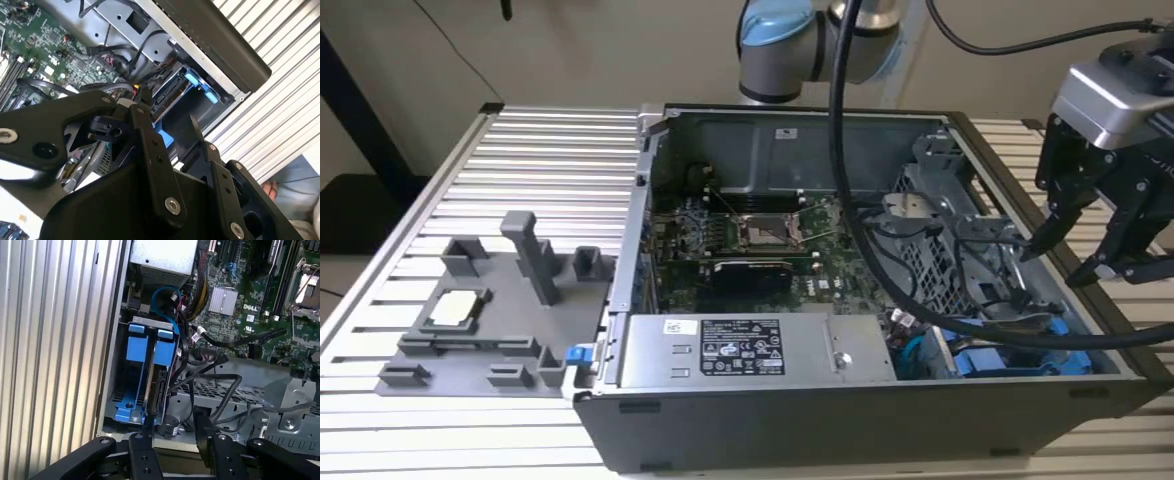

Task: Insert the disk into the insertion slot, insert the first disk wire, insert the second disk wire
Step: 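Insert the first disk wire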

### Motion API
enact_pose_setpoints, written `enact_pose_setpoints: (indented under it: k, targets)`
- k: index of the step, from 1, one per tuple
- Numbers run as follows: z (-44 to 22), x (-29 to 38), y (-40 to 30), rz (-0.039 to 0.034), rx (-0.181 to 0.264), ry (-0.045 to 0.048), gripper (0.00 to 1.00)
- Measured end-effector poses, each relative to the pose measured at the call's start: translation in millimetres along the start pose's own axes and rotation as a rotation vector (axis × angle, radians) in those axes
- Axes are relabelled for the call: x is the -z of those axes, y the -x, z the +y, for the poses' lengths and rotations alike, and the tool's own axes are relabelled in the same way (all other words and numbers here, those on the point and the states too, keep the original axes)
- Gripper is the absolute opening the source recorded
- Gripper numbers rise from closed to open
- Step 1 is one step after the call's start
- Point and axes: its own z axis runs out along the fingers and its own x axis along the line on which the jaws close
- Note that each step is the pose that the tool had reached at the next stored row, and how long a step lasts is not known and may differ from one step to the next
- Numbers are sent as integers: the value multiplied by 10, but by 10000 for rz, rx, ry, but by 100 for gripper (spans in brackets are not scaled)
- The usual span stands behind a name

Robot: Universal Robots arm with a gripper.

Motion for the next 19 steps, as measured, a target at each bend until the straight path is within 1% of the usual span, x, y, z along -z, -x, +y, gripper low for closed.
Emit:
enact_pose_setpoints:
  k: [4,6,13,18,19]
  targets:
    - [45,-6,54,0,-6,-1,47]
    - [55,-12,71,1,-10,-4,47]
    - [61,-53,98,5,-11,-22,47]
    - [62,-55,97,5,-12,-23,47]
    - [62,-55,97,6,-12,-23,45]
